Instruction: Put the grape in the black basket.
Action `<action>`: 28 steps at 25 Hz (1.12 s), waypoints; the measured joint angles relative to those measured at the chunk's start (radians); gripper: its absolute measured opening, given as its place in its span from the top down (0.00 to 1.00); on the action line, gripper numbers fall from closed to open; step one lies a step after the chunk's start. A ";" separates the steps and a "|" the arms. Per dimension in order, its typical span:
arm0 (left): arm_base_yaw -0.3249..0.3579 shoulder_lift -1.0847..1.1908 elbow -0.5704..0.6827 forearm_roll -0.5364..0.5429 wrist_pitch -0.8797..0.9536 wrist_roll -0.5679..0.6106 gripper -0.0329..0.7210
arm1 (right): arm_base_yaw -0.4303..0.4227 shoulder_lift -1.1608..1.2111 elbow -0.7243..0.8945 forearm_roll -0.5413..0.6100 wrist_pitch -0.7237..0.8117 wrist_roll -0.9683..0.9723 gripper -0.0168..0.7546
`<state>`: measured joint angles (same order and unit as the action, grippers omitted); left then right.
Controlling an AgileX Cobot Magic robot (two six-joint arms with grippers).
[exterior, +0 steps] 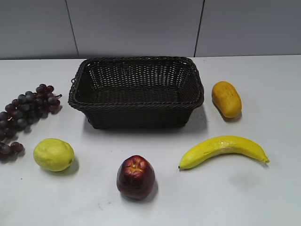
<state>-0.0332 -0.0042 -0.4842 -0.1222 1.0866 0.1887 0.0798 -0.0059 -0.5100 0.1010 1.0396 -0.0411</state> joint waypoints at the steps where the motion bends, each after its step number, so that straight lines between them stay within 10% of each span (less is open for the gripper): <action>1: 0.000 0.000 0.000 0.000 0.000 0.000 0.36 | 0.000 0.000 0.000 0.000 0.000 0.000 0.22; 28: 0.000 0.000 0.000 0.000 0.000 0.000 0.48 | 0.000 0.000 0.000 0.000 0.000 0.000 0.22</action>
<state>-0.0332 -0.0042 -0.4842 -0.1222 1.0866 0.1892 0.0798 -0.0059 -0.5100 0.1010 1.0396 -0.0411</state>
